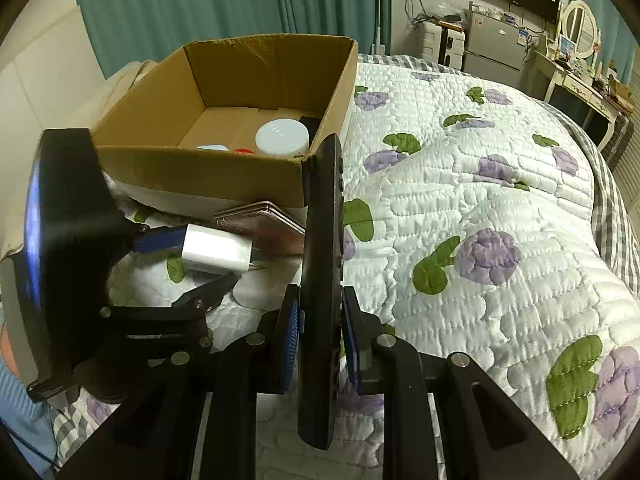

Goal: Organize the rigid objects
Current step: 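Grasp the white cube charger with the left tool while the right holds the remote, then lower the remote and charger into the box and open both tools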

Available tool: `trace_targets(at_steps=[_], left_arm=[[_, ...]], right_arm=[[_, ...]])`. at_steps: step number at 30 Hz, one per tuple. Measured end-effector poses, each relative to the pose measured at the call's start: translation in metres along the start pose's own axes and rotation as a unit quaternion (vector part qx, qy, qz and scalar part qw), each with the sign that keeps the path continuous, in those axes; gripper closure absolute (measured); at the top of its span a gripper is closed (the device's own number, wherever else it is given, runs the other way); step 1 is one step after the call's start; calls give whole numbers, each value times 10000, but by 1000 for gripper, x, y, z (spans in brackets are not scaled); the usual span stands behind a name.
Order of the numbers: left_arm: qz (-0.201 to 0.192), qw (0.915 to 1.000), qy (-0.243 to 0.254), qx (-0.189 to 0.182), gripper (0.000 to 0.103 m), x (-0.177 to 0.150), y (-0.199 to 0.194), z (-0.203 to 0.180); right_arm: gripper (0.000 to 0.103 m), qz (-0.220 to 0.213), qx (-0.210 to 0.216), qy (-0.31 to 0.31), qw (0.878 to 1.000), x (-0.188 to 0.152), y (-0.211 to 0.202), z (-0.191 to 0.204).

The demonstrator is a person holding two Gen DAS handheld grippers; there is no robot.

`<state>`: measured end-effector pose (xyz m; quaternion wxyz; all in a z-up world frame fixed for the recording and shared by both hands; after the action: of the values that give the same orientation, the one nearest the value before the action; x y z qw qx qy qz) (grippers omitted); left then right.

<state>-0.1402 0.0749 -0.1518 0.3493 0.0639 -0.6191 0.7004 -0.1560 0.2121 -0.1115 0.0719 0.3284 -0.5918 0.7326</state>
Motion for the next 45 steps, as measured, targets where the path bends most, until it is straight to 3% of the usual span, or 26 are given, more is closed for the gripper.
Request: trace_targets(at_steps=[5, 8, 13, 19, 22, 31, 34, 35, 36, 38, 45], left_arm=[[-77, 9999, 61, 75, 66, -1, -19, -12], [-104, 9997, 104, -205, 67, -9, -32, -16], [33, 9995, 266, -154, 66, -11, -22, -24], [183, 9992, 319, -177, 56, -5, -10, -29], [259, 9990, 368, 31, 54, -3, -3, -32], [215, 9995, 94, 198, 53, 3, 9, -28], [40, 9999, 70, 136, 55, 3, 0, -27], [-54, 9999, 92, 135, 59, 4, -3, -28], [-137, 9998, 113, 103, 69, 9, -1, -36], [-220, 9997, 82, 89, 74, 11, -10, -36], [-491, 9983, -322, 9, 75, 6, -46, -22]], right_arm=[[84, -41, -4, -30, 10000, -1, -6, 1], [84, -66, 2, -22, 10000, -1, -8, 1], [84, -100, 32, -5, 9999, -2, -11, -1], [84, -100, 88, 39, 9999, -2, -11, -4], [84, -101, 91, 11, 9999, -2, -11, -3], [84, -104, 95, 20, 9999, -2, -10, -3], [84, -100, 92, 13, 9999, -2, -11, -3], [84, -105, 85, 1, 9999, -2, -11, -3], [84, -111, 76, -13, 9999, -3, -12, -2], [84, -147, 89, -13, 9999, -3, -17, -2], [84, -398, 194, 32, 9990, 6, -46, -2]])
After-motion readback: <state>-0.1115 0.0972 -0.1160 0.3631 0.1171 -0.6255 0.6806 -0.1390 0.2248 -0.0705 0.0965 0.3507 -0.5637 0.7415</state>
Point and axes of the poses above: each gripper's, at about its wrist camera, not at the fingertips, and y roughly the way its jaws point, z to its left, x to its top, the point moved 1 cm from there along y, roughly the way its jaws point, and after that the axes turned 1 degree about y, right-handed, at the moved point
